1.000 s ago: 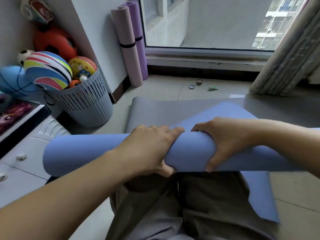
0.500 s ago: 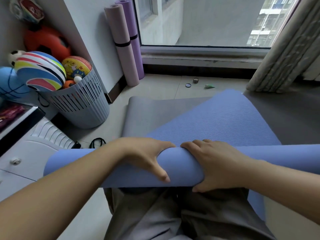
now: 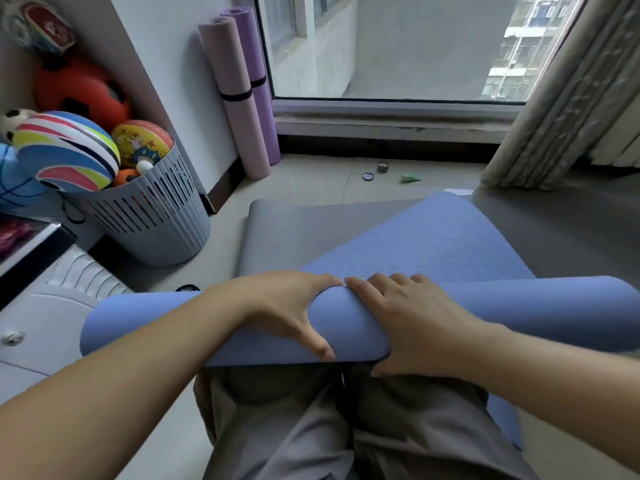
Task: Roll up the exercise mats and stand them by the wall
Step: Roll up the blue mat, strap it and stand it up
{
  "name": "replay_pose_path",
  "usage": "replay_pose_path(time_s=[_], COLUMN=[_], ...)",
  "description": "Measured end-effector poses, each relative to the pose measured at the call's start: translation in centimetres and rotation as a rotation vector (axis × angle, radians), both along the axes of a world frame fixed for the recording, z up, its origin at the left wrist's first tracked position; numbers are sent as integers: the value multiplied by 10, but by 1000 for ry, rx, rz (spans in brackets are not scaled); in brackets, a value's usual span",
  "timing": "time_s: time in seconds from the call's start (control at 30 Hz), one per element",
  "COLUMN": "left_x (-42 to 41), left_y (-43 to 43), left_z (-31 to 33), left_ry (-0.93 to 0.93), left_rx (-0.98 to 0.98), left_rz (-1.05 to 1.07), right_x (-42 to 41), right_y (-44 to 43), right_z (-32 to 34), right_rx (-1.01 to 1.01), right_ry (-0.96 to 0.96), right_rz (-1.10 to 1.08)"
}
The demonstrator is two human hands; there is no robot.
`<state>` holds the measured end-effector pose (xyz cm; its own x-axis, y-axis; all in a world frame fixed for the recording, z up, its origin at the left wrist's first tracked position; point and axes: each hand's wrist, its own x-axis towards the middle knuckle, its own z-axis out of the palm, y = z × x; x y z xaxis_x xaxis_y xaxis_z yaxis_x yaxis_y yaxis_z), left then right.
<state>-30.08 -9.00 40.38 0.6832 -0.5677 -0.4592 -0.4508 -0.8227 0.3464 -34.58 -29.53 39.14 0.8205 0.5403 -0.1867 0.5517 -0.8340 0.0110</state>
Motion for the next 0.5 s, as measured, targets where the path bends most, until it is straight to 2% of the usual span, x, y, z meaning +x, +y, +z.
replay_pose_path(time_s=[0.07,0.1,0.23,0.4,0.5], left_x=[3,1,-23,-23,-26], left_y=[0,-1,-8,-12,-16], left_z=[0,0,-14,9,32], left_ry=[33,-7,-432,-632,-698], left_rx=[3,8,132,115,134], left_rz=[21,30,-48,-86,-111], right_x=[0,3,14,13,11], right_y=[1,-1,-6,-13,-16], right_z=[-3,-3,-5,3,14], right_rx=[47,76,131,240,342], right_ry=[-29,-22,2,-87,-51], right_rz=[-9,-17,-22,-41,-44])
